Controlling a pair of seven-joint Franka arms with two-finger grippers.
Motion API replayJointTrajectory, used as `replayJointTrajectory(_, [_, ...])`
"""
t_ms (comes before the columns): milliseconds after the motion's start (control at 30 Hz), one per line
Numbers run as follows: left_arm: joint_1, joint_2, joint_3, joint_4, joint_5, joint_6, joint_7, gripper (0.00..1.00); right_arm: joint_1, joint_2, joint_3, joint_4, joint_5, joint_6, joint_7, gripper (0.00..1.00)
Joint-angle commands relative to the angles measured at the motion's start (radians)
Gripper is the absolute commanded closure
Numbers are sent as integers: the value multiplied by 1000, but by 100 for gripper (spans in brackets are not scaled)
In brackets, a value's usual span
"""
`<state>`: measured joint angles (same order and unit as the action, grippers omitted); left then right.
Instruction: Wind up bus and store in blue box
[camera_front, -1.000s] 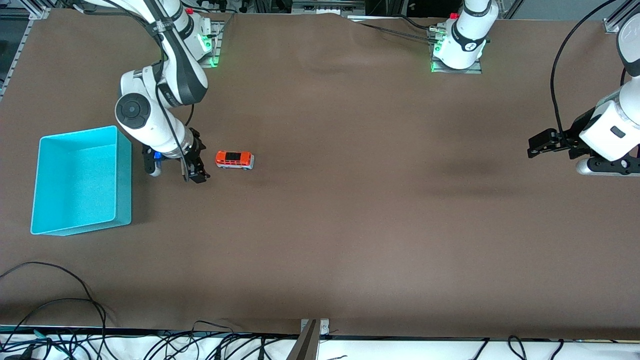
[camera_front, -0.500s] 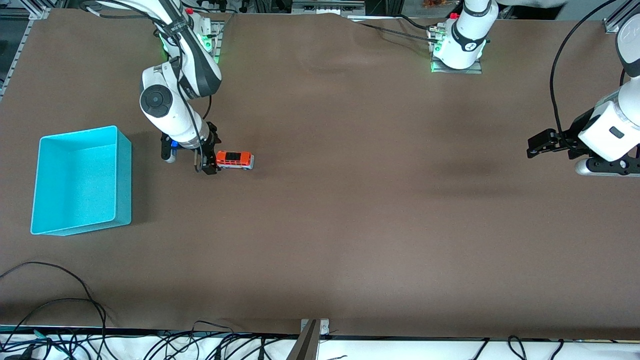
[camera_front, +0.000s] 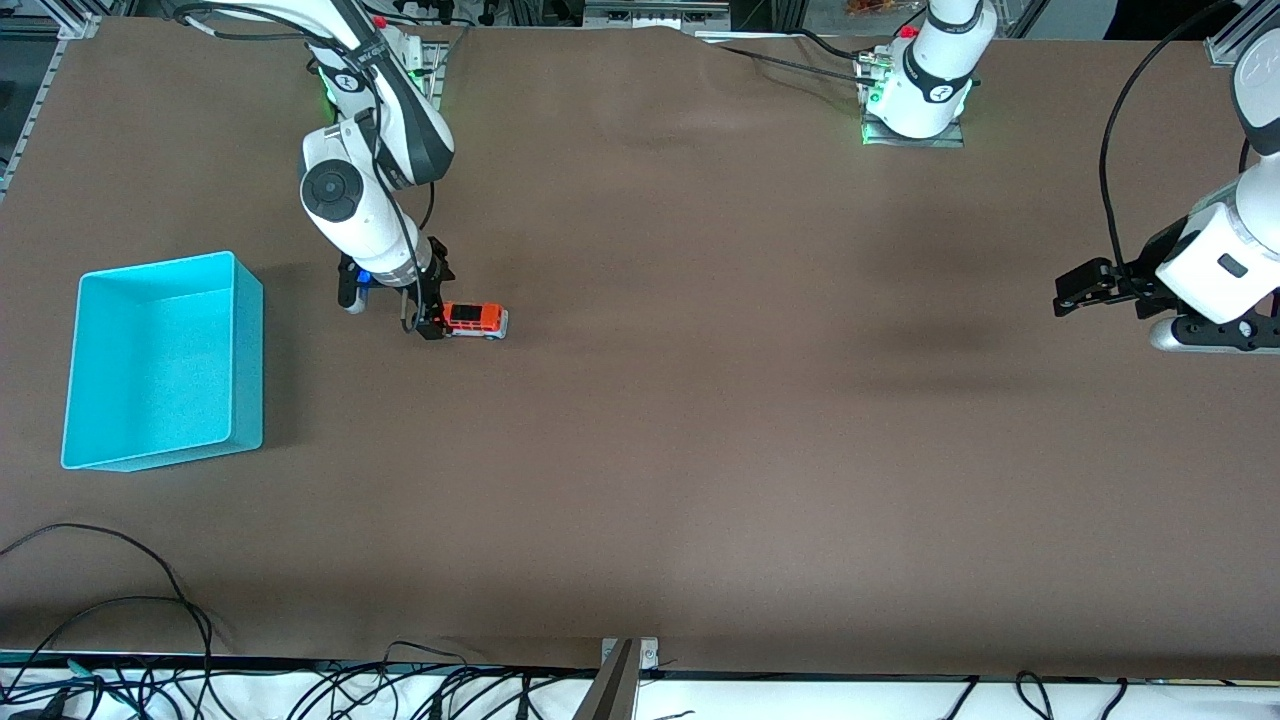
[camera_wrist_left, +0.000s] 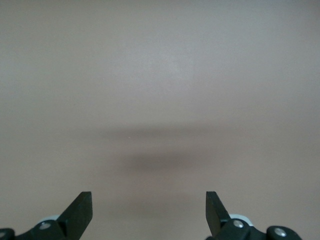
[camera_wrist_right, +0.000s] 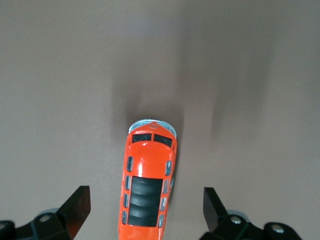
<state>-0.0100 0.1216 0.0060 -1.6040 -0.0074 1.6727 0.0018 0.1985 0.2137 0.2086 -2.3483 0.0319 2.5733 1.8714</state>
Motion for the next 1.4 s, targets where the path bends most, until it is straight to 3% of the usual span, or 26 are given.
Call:
replayJointTrajectory(0, [-5,-8,8,-10,-17,4,12,0,18,4,6,-23,19,51,14,0])
replayJointTrajectory(767, [-5,-8,6,-10,-17,1,12,0,55,138,5,6,-27,151,31,0])
replayJointTrajectory(800, [-5,-8,6,-10,-17,1,12,0,55,141,5,7,-30,151,31,5])
replayJointTrajectory(833, [-5,-8,6,-10,-17,1,12,0,55,144,5,10,-30,151,32,19])
replayJointTrajectory(900, [-5,-8,6,-10,-17,1,12,0,55,147,3,20,-30,150,32,57])
replayJointTrajectory(967, [-5,-8,6,-10,-17,1,12,0,55,147,3,21,-30,150,32,86])
replayJointTrajectory(1000, [-7,-8,6,-10,-17,1,12,0,55,147,2,21,-30,149,32,93])
replayJointTrajectory(1067, [-7,-8,6,-10,-17,1,12,0,55,147,2,23,-32,149,31,100])
replayJointTrajectory(1367, [-5,-8,8,-10,-17,1,12,0,47,104,-8,37,-76,122,14,100])
